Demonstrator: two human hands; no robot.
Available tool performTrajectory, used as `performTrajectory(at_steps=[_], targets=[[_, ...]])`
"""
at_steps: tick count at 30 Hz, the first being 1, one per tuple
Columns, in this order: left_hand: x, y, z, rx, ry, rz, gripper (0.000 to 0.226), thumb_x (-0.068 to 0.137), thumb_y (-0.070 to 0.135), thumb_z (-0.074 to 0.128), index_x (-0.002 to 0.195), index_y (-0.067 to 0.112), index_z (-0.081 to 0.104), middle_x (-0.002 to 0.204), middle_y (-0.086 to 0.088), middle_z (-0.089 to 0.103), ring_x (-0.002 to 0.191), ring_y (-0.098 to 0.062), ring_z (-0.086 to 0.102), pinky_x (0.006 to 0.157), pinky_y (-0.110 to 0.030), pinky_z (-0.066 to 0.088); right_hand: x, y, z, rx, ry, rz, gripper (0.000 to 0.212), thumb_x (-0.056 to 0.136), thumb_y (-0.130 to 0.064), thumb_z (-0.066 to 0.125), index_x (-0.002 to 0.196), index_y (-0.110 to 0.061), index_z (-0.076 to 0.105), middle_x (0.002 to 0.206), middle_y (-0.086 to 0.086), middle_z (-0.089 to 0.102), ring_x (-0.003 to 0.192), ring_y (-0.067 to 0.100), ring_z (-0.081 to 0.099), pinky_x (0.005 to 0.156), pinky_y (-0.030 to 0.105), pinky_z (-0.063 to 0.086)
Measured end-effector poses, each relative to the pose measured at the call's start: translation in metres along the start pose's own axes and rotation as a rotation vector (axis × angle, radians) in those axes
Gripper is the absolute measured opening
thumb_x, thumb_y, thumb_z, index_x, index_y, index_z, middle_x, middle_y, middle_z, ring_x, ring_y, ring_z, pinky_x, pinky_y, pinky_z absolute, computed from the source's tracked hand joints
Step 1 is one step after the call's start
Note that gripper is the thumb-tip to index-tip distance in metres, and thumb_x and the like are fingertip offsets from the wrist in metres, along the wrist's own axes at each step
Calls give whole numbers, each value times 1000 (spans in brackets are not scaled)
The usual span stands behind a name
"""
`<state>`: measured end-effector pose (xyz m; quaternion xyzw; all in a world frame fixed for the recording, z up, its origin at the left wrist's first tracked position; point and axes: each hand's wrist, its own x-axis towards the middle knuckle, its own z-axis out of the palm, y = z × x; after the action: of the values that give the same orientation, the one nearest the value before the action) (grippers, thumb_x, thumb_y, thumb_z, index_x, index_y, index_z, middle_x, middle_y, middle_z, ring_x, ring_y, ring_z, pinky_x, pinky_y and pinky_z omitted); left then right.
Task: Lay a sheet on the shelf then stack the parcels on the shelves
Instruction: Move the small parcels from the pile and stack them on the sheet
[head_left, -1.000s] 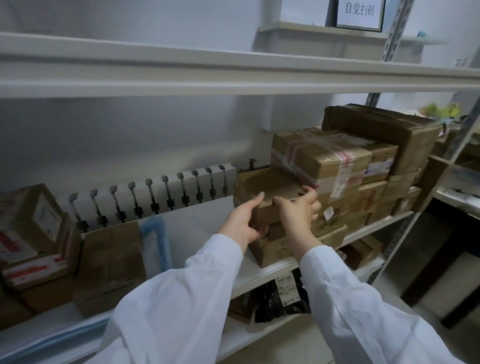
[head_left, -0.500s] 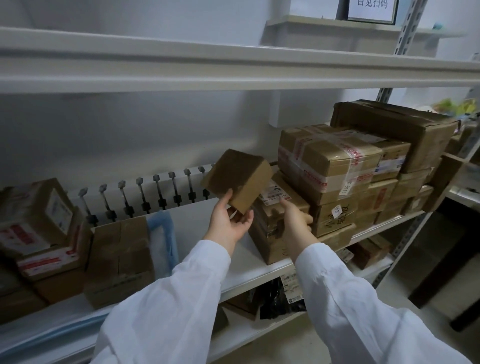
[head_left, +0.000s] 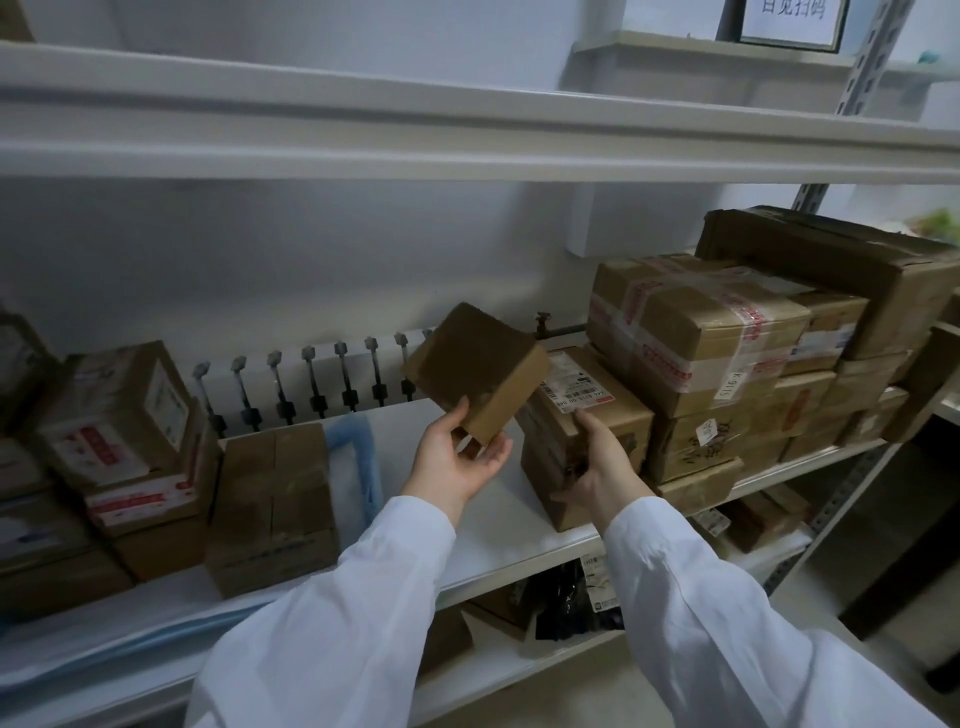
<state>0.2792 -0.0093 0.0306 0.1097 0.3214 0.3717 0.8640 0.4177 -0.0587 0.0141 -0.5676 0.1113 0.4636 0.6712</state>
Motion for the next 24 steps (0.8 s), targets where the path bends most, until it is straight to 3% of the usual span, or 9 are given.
performTrajectory(at_steps=[7,13,17,19,24], targets=[[-7,18,-15,-75,36,102,32,83,24,69,112,16,57,110,-15,57,94,-31,57,66,-36,52,-10,7,13,-45,25,-197,114,63,-53,78,149,-22,11,146,12,36,135,35,35,113,50,27],[-14,40,-36,-68,140,153,7,80,13,55,85,17,54,91,-6,55,81,-21,48,71,-33,40,-27,16,26,3,-88,-251,103,74,-37,76,149,-18,9,136,12,47,124,31,47,100,42,37],[-22,53,-54,-12,238,185,8,79,12,47,72,16,49,78,-4,53,71,-18,46,68,-27,37,-38,30,46,43,-126,-235,98,73,-34,77,147,-18,14,127,9,52,113,28,52,95,40,42],[-29,60,-64,-31,263,199,11,81,13,47,71,16,49,78,-5,54,72,-18,47,71,-26,36,-42,39,57,46,-144,-223,96,74,-36,76,147,-18,17,130,9,52,118,28,51,104,41,38],[-47,77,-83,-92,303,256,6,82,15,53,86,17,56,96,-8,60,85,-23,56,85,-30,45,-49,59,82,47,-267,-204,90,73,-41,76,146,-21,27,132,6,54,122,28,50,104,43,35]])
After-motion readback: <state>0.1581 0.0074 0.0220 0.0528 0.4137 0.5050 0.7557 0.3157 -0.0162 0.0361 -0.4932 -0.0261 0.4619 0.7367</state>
